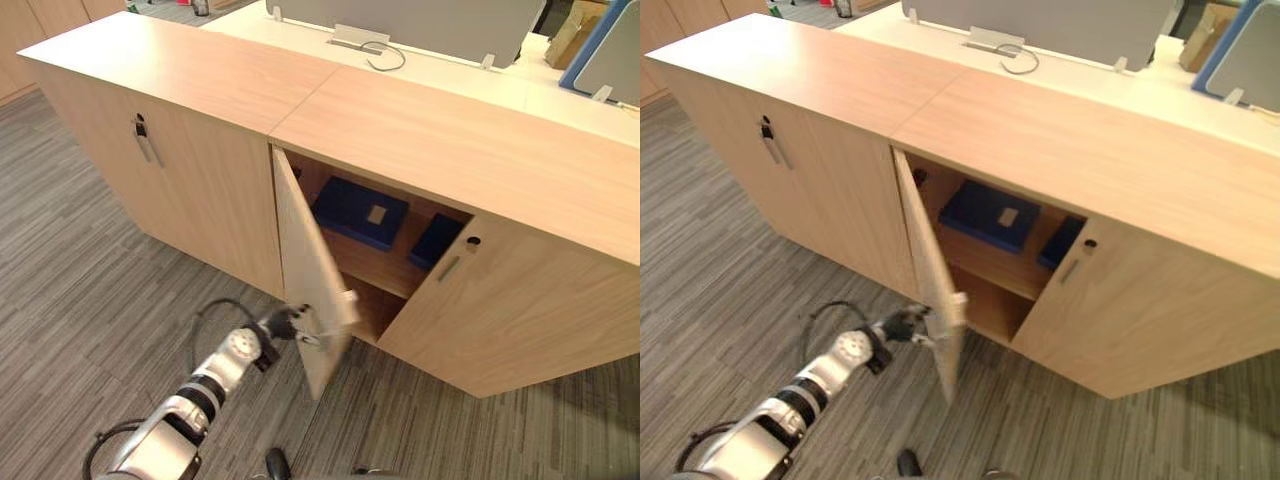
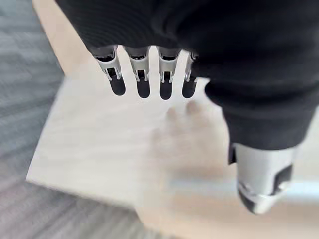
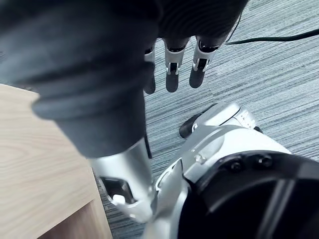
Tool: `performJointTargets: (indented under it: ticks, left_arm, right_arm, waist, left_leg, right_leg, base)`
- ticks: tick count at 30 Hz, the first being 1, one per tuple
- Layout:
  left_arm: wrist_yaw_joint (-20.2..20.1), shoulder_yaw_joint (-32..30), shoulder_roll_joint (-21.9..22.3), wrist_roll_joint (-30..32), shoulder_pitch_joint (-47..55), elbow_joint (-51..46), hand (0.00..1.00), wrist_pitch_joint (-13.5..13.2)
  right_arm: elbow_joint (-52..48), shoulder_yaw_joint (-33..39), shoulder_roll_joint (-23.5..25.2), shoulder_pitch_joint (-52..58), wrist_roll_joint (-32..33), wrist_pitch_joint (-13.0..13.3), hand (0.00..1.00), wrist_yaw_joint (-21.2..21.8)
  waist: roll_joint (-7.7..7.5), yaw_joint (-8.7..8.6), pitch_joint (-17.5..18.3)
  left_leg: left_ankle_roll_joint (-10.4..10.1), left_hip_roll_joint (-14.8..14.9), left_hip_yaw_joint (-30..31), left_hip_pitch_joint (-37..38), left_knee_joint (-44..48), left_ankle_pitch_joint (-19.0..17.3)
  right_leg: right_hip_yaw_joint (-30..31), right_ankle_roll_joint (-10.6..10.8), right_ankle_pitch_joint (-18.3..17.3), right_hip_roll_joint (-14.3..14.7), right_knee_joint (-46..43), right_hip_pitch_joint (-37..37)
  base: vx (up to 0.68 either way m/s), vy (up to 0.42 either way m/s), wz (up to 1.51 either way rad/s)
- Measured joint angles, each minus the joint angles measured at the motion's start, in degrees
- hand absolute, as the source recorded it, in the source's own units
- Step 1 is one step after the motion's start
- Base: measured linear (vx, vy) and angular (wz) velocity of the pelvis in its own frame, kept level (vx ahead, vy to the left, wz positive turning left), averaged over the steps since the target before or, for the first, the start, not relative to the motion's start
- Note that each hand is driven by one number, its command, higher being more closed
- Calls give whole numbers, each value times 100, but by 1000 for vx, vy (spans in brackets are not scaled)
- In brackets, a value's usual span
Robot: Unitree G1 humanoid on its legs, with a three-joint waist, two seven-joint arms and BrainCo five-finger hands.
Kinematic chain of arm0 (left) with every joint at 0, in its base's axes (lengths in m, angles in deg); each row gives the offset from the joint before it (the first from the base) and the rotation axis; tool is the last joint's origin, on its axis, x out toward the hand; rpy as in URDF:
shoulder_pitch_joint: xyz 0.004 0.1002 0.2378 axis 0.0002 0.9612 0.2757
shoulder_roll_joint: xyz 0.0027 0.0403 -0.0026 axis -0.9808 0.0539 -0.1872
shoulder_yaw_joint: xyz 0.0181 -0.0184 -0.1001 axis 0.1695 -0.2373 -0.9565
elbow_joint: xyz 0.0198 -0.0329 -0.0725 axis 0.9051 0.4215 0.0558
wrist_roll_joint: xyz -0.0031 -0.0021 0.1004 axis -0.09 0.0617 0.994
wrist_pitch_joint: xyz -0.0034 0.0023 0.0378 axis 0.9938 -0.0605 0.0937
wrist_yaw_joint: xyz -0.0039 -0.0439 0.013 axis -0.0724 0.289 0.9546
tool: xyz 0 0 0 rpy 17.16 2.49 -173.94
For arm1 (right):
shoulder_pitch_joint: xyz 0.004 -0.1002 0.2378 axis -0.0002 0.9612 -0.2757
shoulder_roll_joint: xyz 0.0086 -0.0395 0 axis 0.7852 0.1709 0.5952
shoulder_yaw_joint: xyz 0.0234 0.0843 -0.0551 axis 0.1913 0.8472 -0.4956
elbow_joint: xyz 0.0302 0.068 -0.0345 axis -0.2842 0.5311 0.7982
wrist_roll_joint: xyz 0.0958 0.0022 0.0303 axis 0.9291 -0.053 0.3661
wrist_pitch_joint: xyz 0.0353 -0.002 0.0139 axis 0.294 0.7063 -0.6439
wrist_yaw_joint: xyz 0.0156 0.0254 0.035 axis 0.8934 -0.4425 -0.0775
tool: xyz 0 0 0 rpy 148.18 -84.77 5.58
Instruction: Walk over to the cabinet, pick up the folder, carry it to the office cabinet, place the folder inside the office cabinet, then close the office cabinet door
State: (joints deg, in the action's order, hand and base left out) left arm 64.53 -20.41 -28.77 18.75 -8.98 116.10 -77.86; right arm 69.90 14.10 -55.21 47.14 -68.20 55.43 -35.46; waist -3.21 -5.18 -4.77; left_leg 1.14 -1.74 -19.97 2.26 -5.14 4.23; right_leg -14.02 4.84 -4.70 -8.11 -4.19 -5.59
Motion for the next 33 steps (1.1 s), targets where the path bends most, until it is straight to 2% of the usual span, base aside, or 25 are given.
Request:
performJointTargets:
  ticks: [1, 2, 4, 6, 8, 9, 11, 12, 14, 15, 16, 17, 19, 22, 23, 24, 25, 26, 27, 28, 29, 30, 31, 32, 33]
  left_arm:
    - [-43, 117, 96, -262, 153, -4, 0, -4]
    - [-176, 317, 348, -1155, 558, 3, 0, 25]
    - [-337, 411, 535, -1976, 922, 54, 0, 141]
    - [-517, 401, 566, -2517, 1055, 271, 0, 230]
    - [-672, 87, 612, -2961, 1068, 678, 0, 343]
    - [-698, -264, 604, -3107, 1152, 942, 0, 402]
    - [-627, -919, 591, -3158, 1373, 1224, 0, 408]
    - [-478, -1447, 507, -3130, 1618, 1290, 0, 383]
    - [-335, -1957, 442, -2983, 1894, 1296, 0, 309]
    - [-196, -2408, 440, -2719, 2101, 1299, 0, 223]
    - [-24, -2982, 591, -2354, 2252, 1383, 0, 143]
    - [70, -3247, 642, -2126, 2333, 1414, 0, 109]
    - [593, -4259, 936, -1151, 2580, 1755, 0, -129]
    - [1160, -4890, 1021, -606, 2648, 2199, 0, -260]
    - [1424, -5282, 1036, -639, 2729, 2263, 0, -357]
    - [1459, -5413, 1039, -750, 2746, 2262, 0, -367]
    - [1495, -5579, 1040, -913, 2804, 2260, 0, -389]
    - [1508, -5693, 1047, -997, 2856, 2260, 0, -392]
    - [1496, -5802, 1062, -1360, 2967, 2256, 0, -398]
    - [1448, -5830, 1095, -1758, 3039, 2255, 0, -404]
    - [1370, -5877, 1126, -2022, 3060, 2255, 0, -403]
    - [1226, -5911, 1193, -2456, 3083, 2264, 0, -405]
    - [1158, -5908, 1224, -2566, 3092, 2262, 0, -407]
    - [1085, -5885, 1290, -2736, 3089, 2262, 0, -409]
    - [1024, -5848, 1327, -2768, 3097, 2262, 0, -415]
  right_arm:
    - [0, -2, -2, -29, 1, 12, 0, -7]
    - [-6, -49, -5, -72, 1, 41, 0, -42]
    - [-13, -59, -20, -116, -6, 76, 0, -48]
    - [-69, -229, -34, -143, -57, 108, 0, -48]
    - [-193, -394, -82, -264, -142, 138, 0, -45]
    - [-247, -454, -128, -319, -186, 138, 0, -33]
    - [-269, -450, -171, -312, -226, 127, 0, -16]
    - [-265, -446, -170, -256, -234, 81, 0, 2]
    - [-261, -430, -164, -194, -229, 31, 0, 12]
    - [-252, -430, -156, -121, -227, 11, 0, 13]
    - [-250, -399, -185, -96, -220, 7, 0, 10]
    - [-249, -385, -200, -65, -211, 6, 0, 8]
    - [-242, -391, -214, 63, -168, 13, 0, -22]
    - [-221, -398, -164, 30, -87, 30, 0, -125]
    - [-197, -442, -157, -32, -4, 47, 0, -217]
    - [-177, -447, -158, -30, 47, 59, 0, -233]
    - [-153, -446, -162, -40, 122, 66, 0, -252]
    - [-124, -445, -164, -51, 137, 99, 0, -266]
    - [-79, -448, -167, -55, 196, 144, 0, -281]
    - [-77, -461, -163, -49, 252, 167, 0, -291]
    - [-59, -478, -163, -61, 276, 175, 0, -291]
    - [-26, -500, -173, -144, 331, 197, 0, -290]
    - [-6, -498, -183, -177, 331, 197, 0, -291]
    - [17, -496, -211, -238, 328, 201, 0, -289]
    - [51, -498, -253, -262, 323, 205, 0, -281]
  waist:
    - [11, -11, 18]
    - [27, -23, 34]
    - [70, -30, 42]
    - [123, -18, 60]
    - [169, -14, 26]
    - [244, -12, -20]
    - [315, -16, -63]
    - [304, -12, -60]
    - [271, 8, -45]
    - [211, 36, -3]
    - [303, 95, -20]
    - [312, 123, -27]
    - [325, 153, 120]
    - [250, 184, 144]
    - [236, 241, 97]
    - [259, 289, 82]
    - [300, 362, 64]
    - [310, 388, 33]
    - [348, 427, 13]
    - [361, 475, 22]
    - [368, 502, 18]
    - [311, 566, -20]
    - [296, 585, -37]
    - [343, 577, -94]
    - [390, 569, -108]
  left_leg:
    - [3, 25, 0, 0, 1, 2]
    - [8, 132, 4, 24, 4, 5]
    - [6, 370, -6, 78, 4, 5]
    - [-4, 526, -69, 98, 5, 6]
    - [-49, 605, -225, 91, 9, 25]
    - [-73, 631, -348, 90, 31, 41]
    - [-102, 635, -473, 92, 67, 50]
    - [-139, 603, -494, 92, 74, 44]
    - [-171, 546, -507, 90, 80, 29]
    - [-203, 436, -544, 93, -1, 53]
    - [-230, 470, -549, 87, -20, 56]
    - [-230, 495, -558, 85, -20, 112]
    - [-242, 573, -566, 81, -1, 122]
    - [-218, 753, -600, -181, 506, -74]
    - [-253, 1139, -636, -623, 1689, -641]
    - [-297, 1321, -658, -727, 2103, -818]
    - [-337, 1625, -689, -830, 2733, -1105]
    - [-333, 1810, -682, -870, 3153, -1238]
    - [-283, 2107, -460, -1043, 3930, -1344]
    - [-284, 2211, -59, -1217, 4472, -1322]
    - [-303, 2195, 166, -1267, 4642, -1289]
    - [-454, 1972, 824, -1345, 4692, -1438]
    - [-526, 1778, 1155, -1292, 4508, -1593]
    - [-681, 1360, 1814, -1161, 3991, -1831]
    - [-765, 1087, 2229, -997, 3470, -1880]
  right_leg:
    - [1, -1, 0, 14, -74, 42]
    - [3, -18, 12, 88, -285, 130]
    - [18, -111, 130, 239, -594, 294]
    - [38, -152, 208, 366, -793, 411]
    - [63, -151, 207, 394, -1079, 643]
    - [79, -150, 202, 390, -1220, 748]
    - [76, -160, 176, 383, -1202, 760]
    - [37, -163, 94, 369, -1023, 694]
    - [-7, -213, 37, 360, -612, 522]
    - [-18, -276, -82, 314, -194, 356]
    - [-59, -272, -84, 356, -36, 322]
    - [-66, -283, -72, 378, -22, 316]
    - [-129, -280, -75, 445, 52, 258]
    - [-136, -279, -74, 519, 190, 248]
    - [-77, -283, -72, 617, 201, 241]
    - [-30, -290, -70, 690, 194, 211]
    - [68, -344, -58, 824, 203, 105]
    - [112, -433, -35, 900, 209, 3]
    - [228, -475, -18, 1046, 196, -162]
    - [403, -565, 14, 1132, 143, -226]
    - [489, -576, 20, 1153, 134, -244]
    - [699, -618, 51, 1120, 97, -295]
    - [779, -621, 53, 1089, 70, -295]
    - [913, -617, 57, 1026, 14, -282]
    - [1041, -603, 59, 993, -38, -238]
  base:
    - [80, -28, -3]
    - [63, -35, -3]
    - [9, -35, -7]
    - [-43, -34, -24]
    - [-86, -25, -48]
    - [-102, -8, -50]
    - [-147, -16, -43]
    - [-137, -24, -25]
    - [-101, -36, -12]
    - [-124, -74, -9]
    - [-120, -72, -9]
    - [-111, -72, -1]
    - [-51, -78, 6]
    - [-4, -92, -7]
    - [20, -115, -31]
    - [43, -118, -51]
    - [46, -69, -47]
    - [97, -101, -51]
    - [125, -98, -59]
    - [134, -84, -61]
    - [157, -10, -81]
    - [136, 37, -65]
    - [136, 105, -76]
    - [57, 127, -63]
    - [41, 177, -89]
